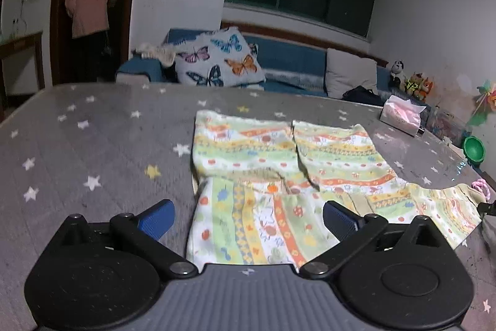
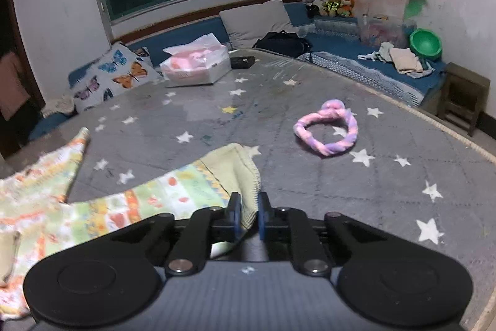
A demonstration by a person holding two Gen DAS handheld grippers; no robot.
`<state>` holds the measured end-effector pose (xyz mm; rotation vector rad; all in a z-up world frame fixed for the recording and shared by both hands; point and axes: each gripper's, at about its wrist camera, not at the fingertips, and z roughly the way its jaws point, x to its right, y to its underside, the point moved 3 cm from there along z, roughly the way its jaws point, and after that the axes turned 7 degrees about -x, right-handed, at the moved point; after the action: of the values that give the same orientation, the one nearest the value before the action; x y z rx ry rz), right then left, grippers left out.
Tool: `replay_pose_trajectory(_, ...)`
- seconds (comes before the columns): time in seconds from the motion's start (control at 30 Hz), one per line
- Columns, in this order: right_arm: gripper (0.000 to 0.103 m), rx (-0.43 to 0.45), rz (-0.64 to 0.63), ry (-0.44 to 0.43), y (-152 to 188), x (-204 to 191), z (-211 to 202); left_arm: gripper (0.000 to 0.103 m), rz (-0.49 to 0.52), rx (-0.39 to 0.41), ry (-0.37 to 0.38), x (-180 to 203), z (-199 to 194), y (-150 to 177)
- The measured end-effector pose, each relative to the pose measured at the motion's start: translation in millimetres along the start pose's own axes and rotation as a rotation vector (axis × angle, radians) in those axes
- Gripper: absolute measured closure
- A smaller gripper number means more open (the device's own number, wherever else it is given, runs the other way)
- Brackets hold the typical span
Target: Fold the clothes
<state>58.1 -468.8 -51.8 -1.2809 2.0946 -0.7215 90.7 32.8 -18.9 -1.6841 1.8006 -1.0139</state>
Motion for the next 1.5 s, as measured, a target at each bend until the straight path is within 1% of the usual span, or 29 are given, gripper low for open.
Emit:
replay_pose_trajectory(0.1, 0.095, 0.017, 0.004, -0.066, -4.6, -9.8, -13.1, 0.0, 0.011, 0.023, -0.009, 0.7, -3.3, -0.6)
replay_pose_trajectory(0.2, 0.095, 0.018, -0.01, -0.194, -13.9, -34.0, -31.0, 0.0, 0.029, 0.032, -0.014, 0.7, -4.5, 0.9)
replay_pose_trajectory(0.37, 0.095, 0.001, -0.082, -0.404, -26.3, -94.1, -54.0, 0.0, 0.029, 0.01, -0.028, -6.2, -2.3, 5.6)
replay_pose_trajectory(0.43, 0.095, -0.013, -0.118, -0.469, -28.6, -119.2, -58.8, 0.0, 0.021, -0.002, -0.035, -10.7, -1.7, 7.6)
replay_pose_trajectory(0.53, 0.095, -0.046, -0.195, -0.575, -27.7, -168.8, -63.0, 0.0, 0.004, -0.014, -0.049, -19.1, -2.0, 10.6)
replay_pose_trajectory(0.7, 0.095, -0.09, -0.303, -0.677, -13.0, -238.5, -60.9, 0.0, -0.017, -0.031, -0.073, -31.7, -2.1, 14.8)
replay_pose_trajectory(0.9, 0.095, -0.142, -0.376, -0.757, 14.1, -295.5, -61.5, 0.0, -0.031, -0.042, -0.08, -38.9, -3.9, 17.7)
replay_pose_trajectory(0.93, 0.092, -0.155, -0.385, -0.771, 18.1, -300.2, -61.9, 0.0, -0.032, -0.041, -0.081, -39.5, -4.4, 17.9)
replay_pose_trajectory(1.0, 0.085, -0.169, -0.395, -0.799, 23.0, -302.8, -65.6, 0.0, -0.029, -0.041, -0.083, -39.7, -5.2, 17.3)
replay_pose_trajectory(1.07, 0.085, -0.153, -0.401, -0.8, 21.0, -294.7, -70.6, 0.0, -0.024, -0.041, -0.085, -38.6, -5.3, 15.6)
replay_pose_trajectory(1.17, 0.085, -0.152, -0.429, -0.703, 16.2, -266.1, -66.4, 0.0, -0.01, -0.042, -0.081, -33.9, -3.7, 11.2)
replay_pose_trajectory(1.3, 0.084, -0.154, -0.466, -0.574, 10.2, -227.6, -60.9, 0.0, 0.028, -0.038, -0.072, -18.6, 1.3, 5.7)
replay_pose_trajectory(1.37, 0.084, -0.196, -0.487, -0.518, 16.2, -207.3, -53.5, 0.0, 0.053, -0.039, -0.066, -9.6, 5.4, 3.4)
replay_pose_trajectory(1.5, 0.084, -0.243, -0.512, -0.464, 31.6, -189.8, -39.4, 0.0, 0.118, -0.059, -0.071, 12.8, 23.3, 1.8)
